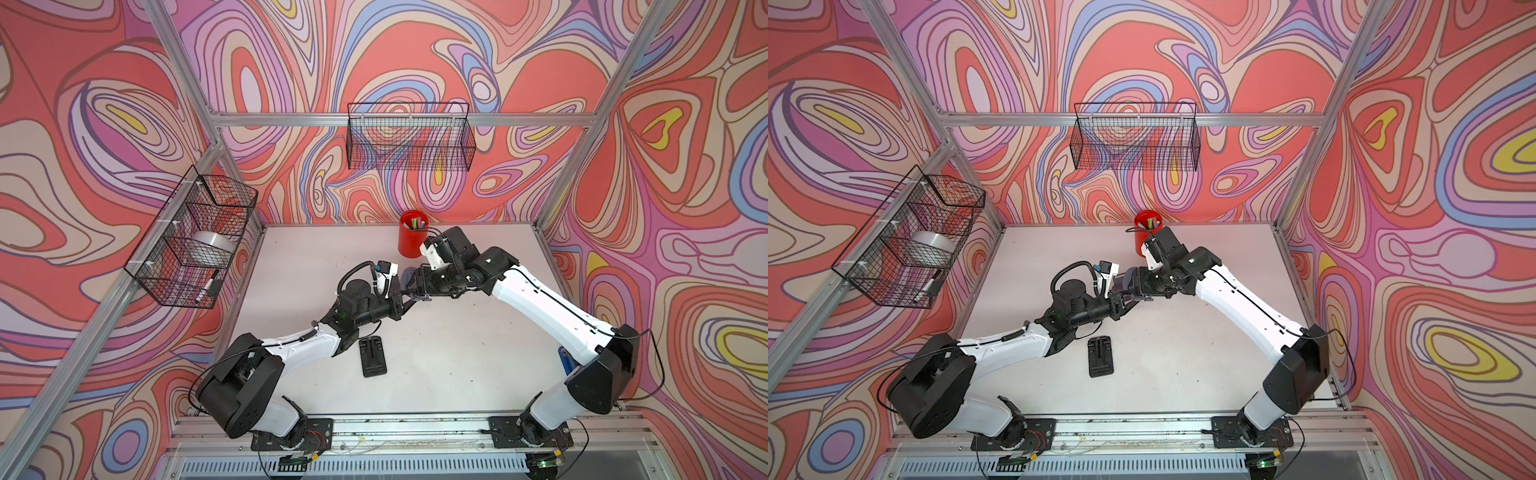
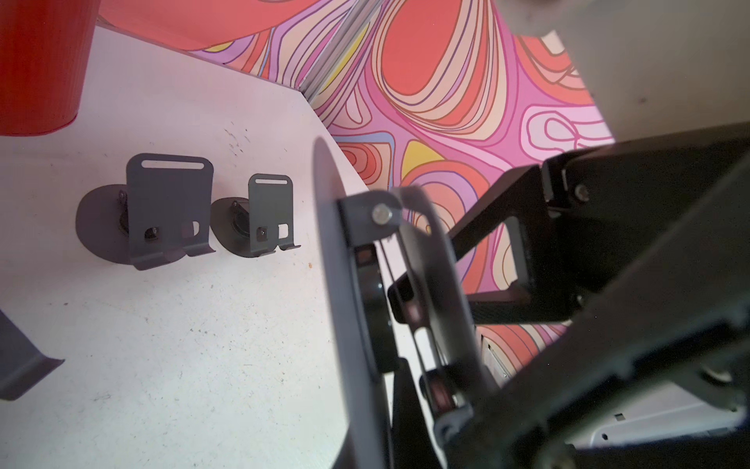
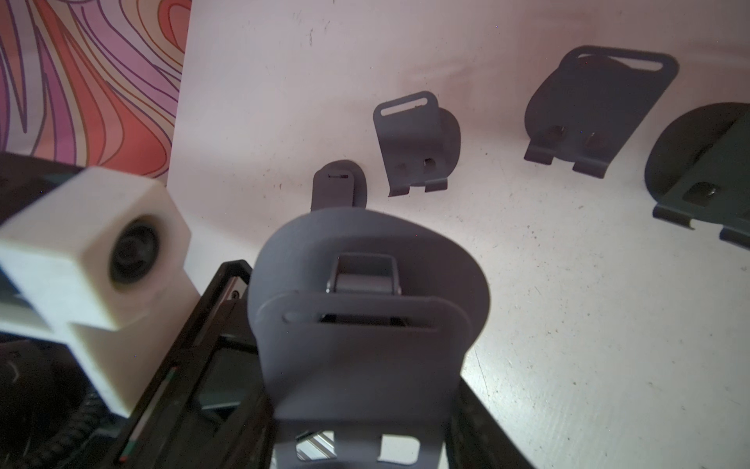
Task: Open the phone stand
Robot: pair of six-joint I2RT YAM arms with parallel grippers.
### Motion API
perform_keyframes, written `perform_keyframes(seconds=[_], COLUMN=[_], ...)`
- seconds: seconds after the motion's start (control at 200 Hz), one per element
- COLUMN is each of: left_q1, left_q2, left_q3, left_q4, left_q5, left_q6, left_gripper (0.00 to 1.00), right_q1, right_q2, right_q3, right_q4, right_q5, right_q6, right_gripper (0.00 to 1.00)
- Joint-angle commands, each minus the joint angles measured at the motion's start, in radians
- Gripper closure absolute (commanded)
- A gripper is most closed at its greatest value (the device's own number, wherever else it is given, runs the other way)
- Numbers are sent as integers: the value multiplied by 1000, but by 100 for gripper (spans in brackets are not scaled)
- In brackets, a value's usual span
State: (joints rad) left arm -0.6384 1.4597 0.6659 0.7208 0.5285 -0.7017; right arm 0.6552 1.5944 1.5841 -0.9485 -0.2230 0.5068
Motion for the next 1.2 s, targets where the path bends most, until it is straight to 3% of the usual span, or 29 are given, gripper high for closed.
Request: perform_keyframes(seconds=[0.0,0.476,0.806,1.192], left_q1=[35,69,62,35], left_q2=[-8,-14,-109,-79], left_q3=[-21,-4,1,54], left_q4=[-31,-213,-185,-181], left_q5=[-26,-99,-51,-33], left_q6=[46,221,64,38], left_gripper=[99,98,63,60], right_q1=[-4,-25,-25,-25], right_q2=[1,29,23,28], right_q3=[47,151,104,88], right_q4=[-107,-286,-213,-164], right_q5=[-78,-134,-60,-67], right_q6=[-60,-127,-120,-107], right_gripper=[92,94,95,96])
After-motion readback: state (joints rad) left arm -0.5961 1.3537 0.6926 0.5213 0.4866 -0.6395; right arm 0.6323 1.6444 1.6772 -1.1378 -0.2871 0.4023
